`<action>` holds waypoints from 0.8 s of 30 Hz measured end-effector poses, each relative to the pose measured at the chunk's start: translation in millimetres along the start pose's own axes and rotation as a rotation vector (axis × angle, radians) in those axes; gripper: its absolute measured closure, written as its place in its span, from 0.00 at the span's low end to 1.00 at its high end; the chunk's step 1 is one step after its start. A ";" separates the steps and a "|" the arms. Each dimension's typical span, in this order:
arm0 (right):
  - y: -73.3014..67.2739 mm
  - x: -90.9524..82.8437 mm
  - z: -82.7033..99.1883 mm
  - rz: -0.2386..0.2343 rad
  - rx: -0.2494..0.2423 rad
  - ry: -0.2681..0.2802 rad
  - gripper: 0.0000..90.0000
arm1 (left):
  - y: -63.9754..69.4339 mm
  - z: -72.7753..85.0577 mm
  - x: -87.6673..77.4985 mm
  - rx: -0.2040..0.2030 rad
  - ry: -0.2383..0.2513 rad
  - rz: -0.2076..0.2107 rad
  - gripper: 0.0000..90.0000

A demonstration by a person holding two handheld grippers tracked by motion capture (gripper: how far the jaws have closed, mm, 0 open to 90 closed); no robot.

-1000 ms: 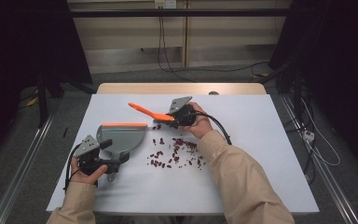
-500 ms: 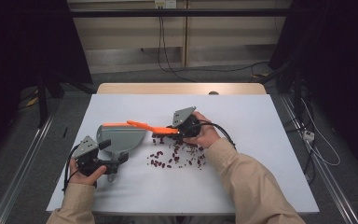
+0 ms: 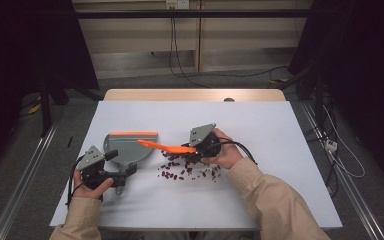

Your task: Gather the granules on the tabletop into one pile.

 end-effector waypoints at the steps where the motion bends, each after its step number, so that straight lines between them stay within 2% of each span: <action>1: 0.9 -1.4 -1.2 0.000 0.001 0.005 0.79 | 0.0 0.0 0.0 -0.001 -0.001 0.000 0.06; 4: 7.2 -5.2 -5.6 0.026 0.012 0.037 0.79 | -0.1 0.2 0.0 -0.001 -0.002 -0.001 0.06; 8: 24.5 -5.6 -15.2 0.070 0.021 0.064 0.79 | -0.8 0.3 0.2 -0.004 -0.002 0.003 0.06; 10: 31.8 -0.2 -17.1 0.077 0.024 0.058 0.79 | -1.5 0.6 0.3 -0.011 0.000 0.004 0.06; 14: 42.6 21.8 -15.2 0.086 0.020 0.018 0.79 | -2.4 1.1 0.5 -0.010 -0.002 0.006 0.06; 16: 41.0 30.6 -13.2 0.071 0.024 0.017 0.79 | -2.4 1.8 0.8 -0.009 -0.005 0.010 0.06; 17: 38.0 34.1 -14.0 0.049 0.032 0.036 0.79 | -2.5 2.1 0.8 -0.008 -0.006 0.012 0.06; 18: 35.0 35.1 -15.6 0.044 0.016 0.027 0.79 | -2.6 2.5 0.6 -0.011 -0.008 0.013 0.06; 22: 23.9 33.9 -17.7 0.014 -0.002 0.011 0.79 | -3.7 2.5 -0.2 -0.020 -0.004 0.011 0.06; 24: 17.5 31.7 -17.2 -0.012 0.006 0.031 0.79 | -2.5 1.3 -1.2 -0.014 -0.001 0.011 0.06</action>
Point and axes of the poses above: each handheld gripper's, and its own axes: x roughly forward along the jaws, z roughly out of its underside, y roughly to its right, the point moved 3 cm from there along x, roughly forward along the jaws, and after that the axes turned 5 degrees about -z, right-handed, at the moved point
